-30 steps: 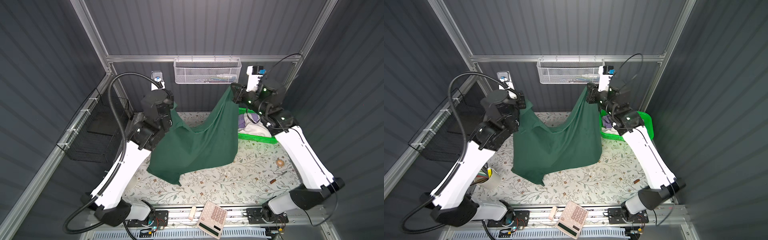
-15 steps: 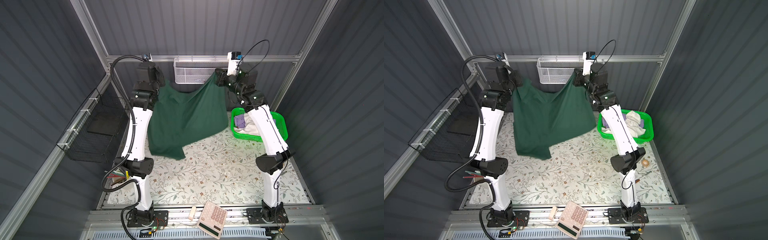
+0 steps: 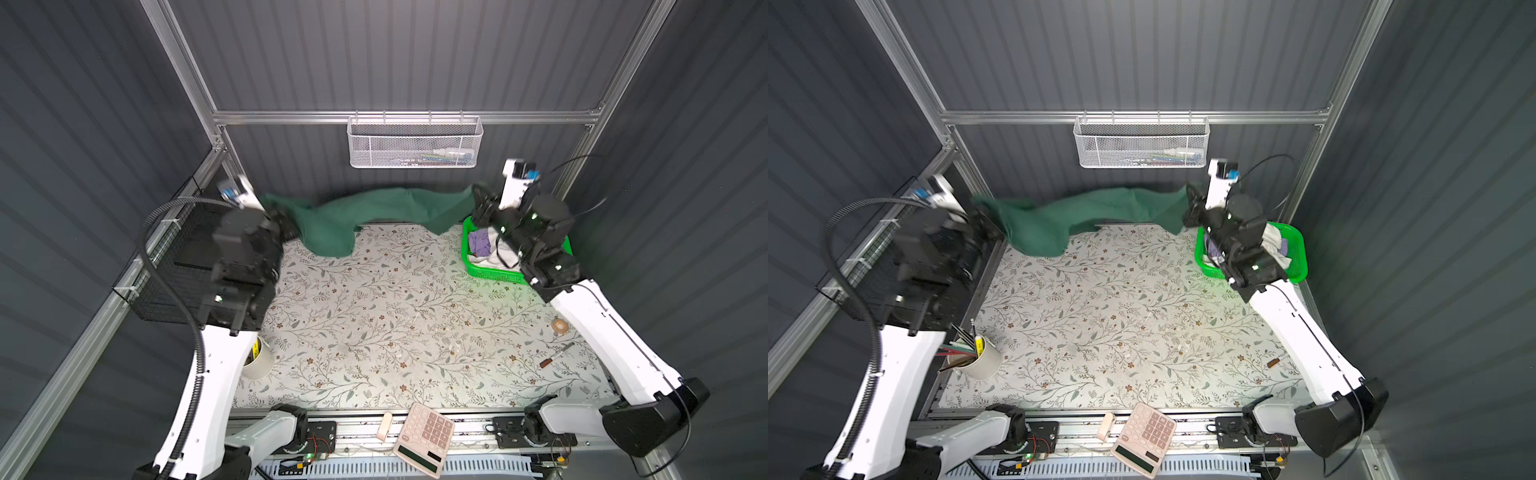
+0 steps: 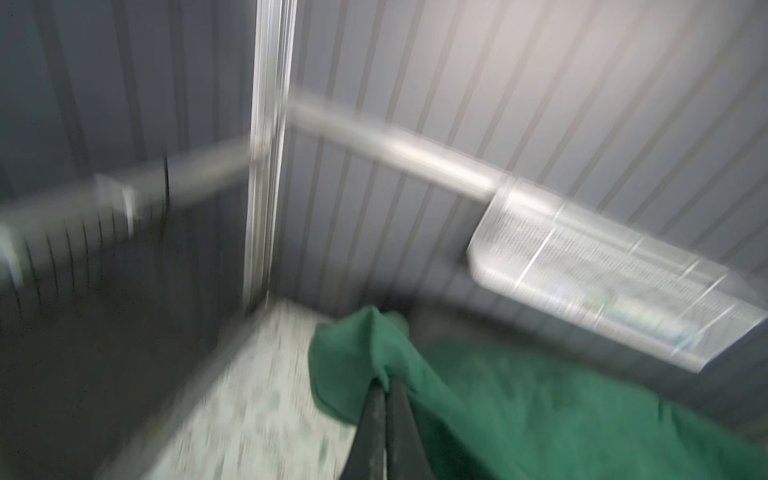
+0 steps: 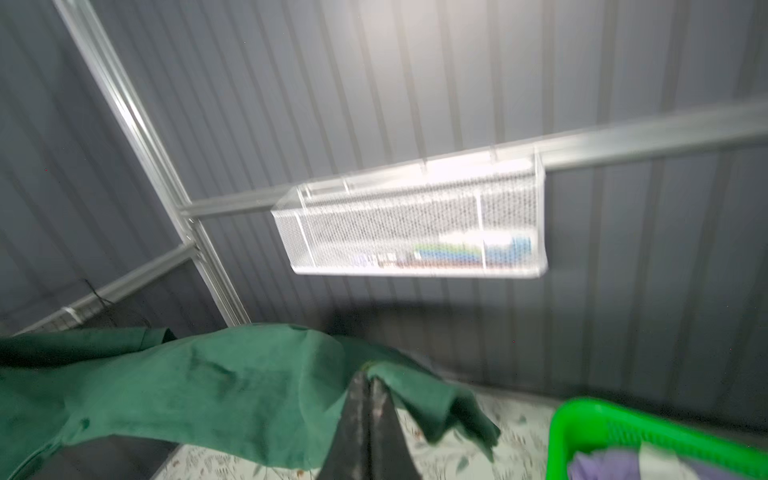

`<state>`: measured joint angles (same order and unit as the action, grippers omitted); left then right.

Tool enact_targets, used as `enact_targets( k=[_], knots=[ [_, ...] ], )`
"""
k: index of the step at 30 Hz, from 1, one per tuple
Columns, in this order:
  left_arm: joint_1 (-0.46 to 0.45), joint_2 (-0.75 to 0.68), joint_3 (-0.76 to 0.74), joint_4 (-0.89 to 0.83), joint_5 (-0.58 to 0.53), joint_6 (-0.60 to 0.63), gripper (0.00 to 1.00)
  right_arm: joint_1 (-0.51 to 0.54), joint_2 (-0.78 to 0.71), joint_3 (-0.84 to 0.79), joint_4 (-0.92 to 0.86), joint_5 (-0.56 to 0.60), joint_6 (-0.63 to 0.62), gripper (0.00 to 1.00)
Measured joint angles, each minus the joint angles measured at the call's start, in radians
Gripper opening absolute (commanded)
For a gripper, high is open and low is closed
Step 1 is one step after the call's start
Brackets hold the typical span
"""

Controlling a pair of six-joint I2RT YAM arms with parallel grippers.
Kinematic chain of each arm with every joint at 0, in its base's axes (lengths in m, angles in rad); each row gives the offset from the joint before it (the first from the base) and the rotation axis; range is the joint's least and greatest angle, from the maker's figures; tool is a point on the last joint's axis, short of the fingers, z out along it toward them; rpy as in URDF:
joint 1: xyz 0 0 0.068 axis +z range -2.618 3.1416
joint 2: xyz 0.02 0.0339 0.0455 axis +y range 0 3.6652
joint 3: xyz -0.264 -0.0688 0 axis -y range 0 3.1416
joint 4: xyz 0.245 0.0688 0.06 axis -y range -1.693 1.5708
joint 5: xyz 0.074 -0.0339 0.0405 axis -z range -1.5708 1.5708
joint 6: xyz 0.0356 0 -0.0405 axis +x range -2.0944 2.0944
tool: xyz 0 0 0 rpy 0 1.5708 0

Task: Fold and stack the t-shirts
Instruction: 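Lower the green shirt flat onto the table with both grippers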

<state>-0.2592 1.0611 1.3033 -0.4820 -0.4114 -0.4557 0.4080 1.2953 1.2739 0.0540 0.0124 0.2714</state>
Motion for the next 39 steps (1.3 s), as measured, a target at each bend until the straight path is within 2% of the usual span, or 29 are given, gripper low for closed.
enact_targets(
  k=[2,5,8,12,19,24,28,33,36,39],
  knots=[
    [0.000,-0.039,-0.301,-0.049,0.047,-0.149,0.00,-0.014,0.019,-0.186,-0.021,-0.025,0.043,0.00],
    [-0.005,-0.080,-0.646,-0.151,0.129,-0.340,0.00,-0.018,0.071,-0.403,-0.073,-0.063,0.126,0.00],
    [-0.009,-0.156,-0.765,-0.238,0.176,-0.459,0.00,-0.016,0.074,-0.565,-0.112,-0.069,0.229,0.00],
    [-0.018,-0.134,-0.778,-0.224,0.208,-0.530,0.00,-0.015,0.065,-0.643,-0.156,-0.031,0.347,0.00],
    [-0.070,-0.103,-0.826,-0.225,0.219,-0.606,0.00,-0.013,0.065,-0.647,-0.272,0.084,0.478,0.02],
    [-0.079,-0.150,-0.809,-0.280,0.191,-0.622,0.00,-0.013,0.053,-0.647,-0.349,0.148,0.528,0.04],
    [-0.079,-0.214,-0.731,-0.319,0.193,-0.606,0.00,-0.013,0.005,-0.647,-0.418,0.210,0.548,0.05],
    [-0.079,-0.248,-0.655,-0.298,0.203,-0.565,0.00,-0.013,-0.056,-0.645,-0.462,0.264,0.556,0.10],
    [-0.079,-0.168,-0.648,-0.229,0.199,-0.534,0.00,-0.029,-0.017,-0.614,-0.459,0.267,0.536,0.07],
    [-0.074,0.097,-0.552,-0.140,0.187,-0.492,0.00,-0.053,0.106,-0.523,-0.442,0.251,0.504,0.07]
  ],
)
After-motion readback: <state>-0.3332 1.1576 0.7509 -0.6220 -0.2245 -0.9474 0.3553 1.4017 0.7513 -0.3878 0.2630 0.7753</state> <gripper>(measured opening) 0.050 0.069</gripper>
